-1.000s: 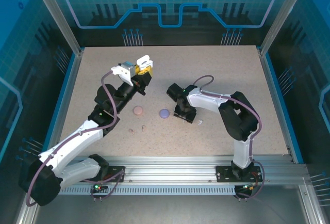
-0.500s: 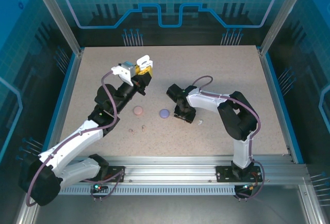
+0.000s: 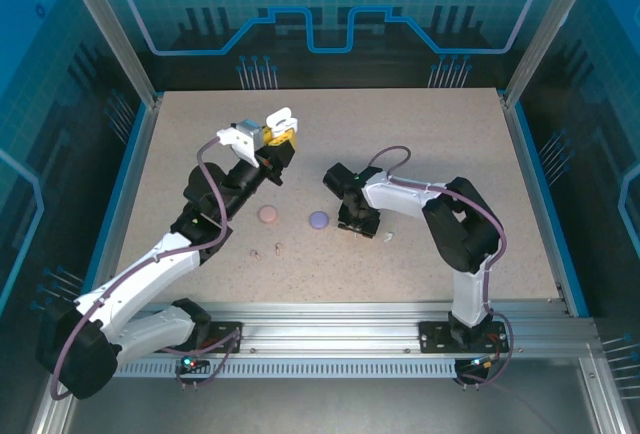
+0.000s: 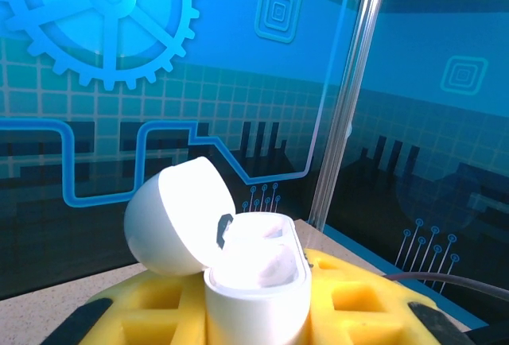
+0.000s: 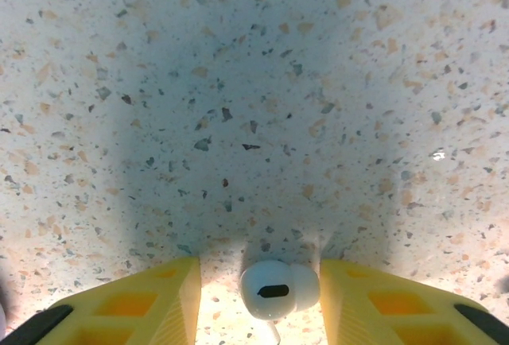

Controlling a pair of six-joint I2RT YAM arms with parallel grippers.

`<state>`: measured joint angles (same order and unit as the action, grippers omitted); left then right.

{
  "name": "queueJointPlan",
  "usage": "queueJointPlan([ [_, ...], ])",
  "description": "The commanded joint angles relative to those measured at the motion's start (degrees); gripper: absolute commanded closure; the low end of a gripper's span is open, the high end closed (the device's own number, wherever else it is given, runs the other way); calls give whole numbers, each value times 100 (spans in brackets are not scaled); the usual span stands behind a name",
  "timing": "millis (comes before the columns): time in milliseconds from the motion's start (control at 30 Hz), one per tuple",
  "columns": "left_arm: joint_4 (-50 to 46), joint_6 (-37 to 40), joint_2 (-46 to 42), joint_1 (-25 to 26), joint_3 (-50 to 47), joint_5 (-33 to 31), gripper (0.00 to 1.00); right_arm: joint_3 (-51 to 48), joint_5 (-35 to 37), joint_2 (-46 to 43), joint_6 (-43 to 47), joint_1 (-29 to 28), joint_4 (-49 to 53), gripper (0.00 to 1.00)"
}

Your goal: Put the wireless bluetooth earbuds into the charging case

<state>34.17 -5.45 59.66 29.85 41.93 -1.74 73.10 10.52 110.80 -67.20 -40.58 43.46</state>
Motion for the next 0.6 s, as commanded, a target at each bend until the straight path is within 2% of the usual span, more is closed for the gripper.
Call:
queueJointPlan([
  [0,117,108,-27,27,28,97,100,-156,248,116,86,51,45,58],
  [367,107,109,-11,24,31,131,100,-103,319,115,102,111,42,61],
  [567,109,107,-8,27,30,180,100,-94,301,111,163,118,-20,68],
])
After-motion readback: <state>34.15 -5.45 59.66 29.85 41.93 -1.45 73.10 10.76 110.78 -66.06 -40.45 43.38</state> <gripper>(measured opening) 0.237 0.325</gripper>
